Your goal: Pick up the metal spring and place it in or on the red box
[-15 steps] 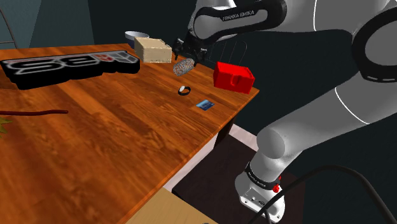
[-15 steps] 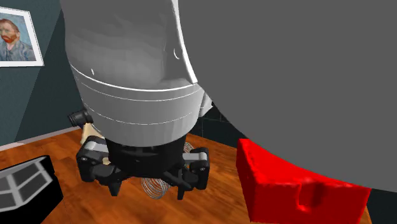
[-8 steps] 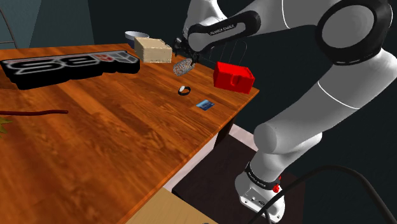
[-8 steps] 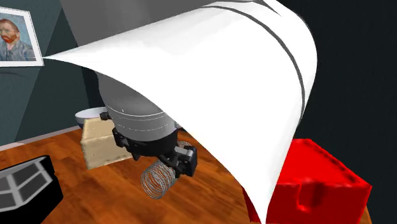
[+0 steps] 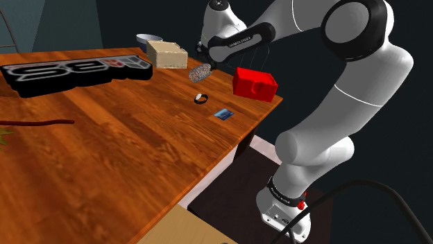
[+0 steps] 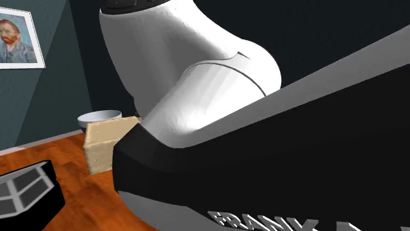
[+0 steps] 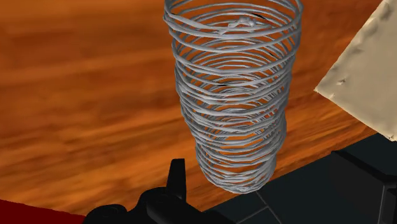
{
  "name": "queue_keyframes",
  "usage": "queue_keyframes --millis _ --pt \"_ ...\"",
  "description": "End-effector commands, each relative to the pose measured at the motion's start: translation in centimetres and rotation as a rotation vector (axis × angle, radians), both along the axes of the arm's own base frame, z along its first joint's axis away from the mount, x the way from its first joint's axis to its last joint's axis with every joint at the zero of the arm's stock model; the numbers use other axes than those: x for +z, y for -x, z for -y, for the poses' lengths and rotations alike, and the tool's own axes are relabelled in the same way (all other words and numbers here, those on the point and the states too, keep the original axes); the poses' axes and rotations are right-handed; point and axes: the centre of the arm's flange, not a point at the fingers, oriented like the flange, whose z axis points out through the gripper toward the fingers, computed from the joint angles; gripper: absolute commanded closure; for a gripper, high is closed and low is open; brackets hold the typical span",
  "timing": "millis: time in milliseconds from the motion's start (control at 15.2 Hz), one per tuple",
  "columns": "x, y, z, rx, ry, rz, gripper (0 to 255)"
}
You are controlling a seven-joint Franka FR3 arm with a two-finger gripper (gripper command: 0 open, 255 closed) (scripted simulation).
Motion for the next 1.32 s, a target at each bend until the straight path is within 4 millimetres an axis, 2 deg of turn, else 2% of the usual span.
queue_keyframes --millis 0,264,792,858,1254 --pt "-0.8 -0.3 0.7 -0.008 0.0 0.004 0" --pt "-2.7 -1.3 1.8 -0.008 0.0 0.004 0" --pt "-2.7 -1.3 1.8 -0.008 0.0 0.004 0" --pt "-2.7 -1.3 1.8 -0.008 0.0 0.004 255" --pt "-2.7 -1.3 1.8 -0.008 0.0 0.004 255"
